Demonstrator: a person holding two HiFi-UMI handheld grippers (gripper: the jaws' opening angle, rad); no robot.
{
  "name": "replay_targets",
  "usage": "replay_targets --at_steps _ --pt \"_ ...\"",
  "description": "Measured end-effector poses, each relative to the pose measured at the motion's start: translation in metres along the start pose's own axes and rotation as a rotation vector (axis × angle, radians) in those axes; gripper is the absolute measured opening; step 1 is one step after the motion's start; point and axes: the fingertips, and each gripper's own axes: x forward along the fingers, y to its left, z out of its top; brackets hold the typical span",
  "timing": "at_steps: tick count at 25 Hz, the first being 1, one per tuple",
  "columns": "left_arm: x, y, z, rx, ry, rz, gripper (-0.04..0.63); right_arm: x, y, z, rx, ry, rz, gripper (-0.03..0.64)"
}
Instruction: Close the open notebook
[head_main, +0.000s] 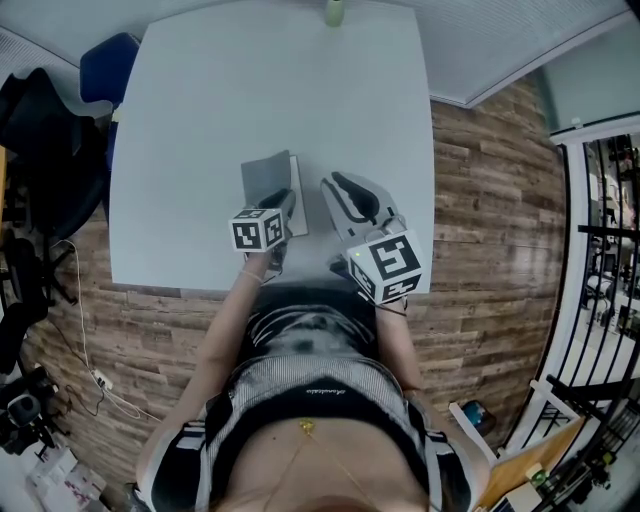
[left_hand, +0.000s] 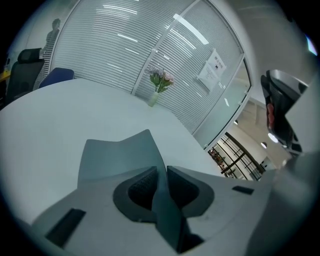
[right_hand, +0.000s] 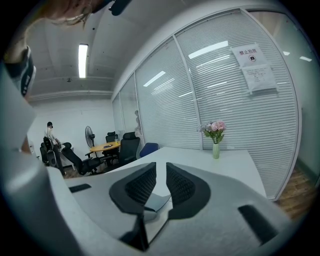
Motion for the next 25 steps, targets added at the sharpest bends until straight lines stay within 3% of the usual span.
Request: replay_targets --at_steps 25 --pt "0.028 0.0 -0.014 0.043 0.084 0.059 0.078 0.005 -0.014 -0.009 0.008 0.029 -0.017 0.064"
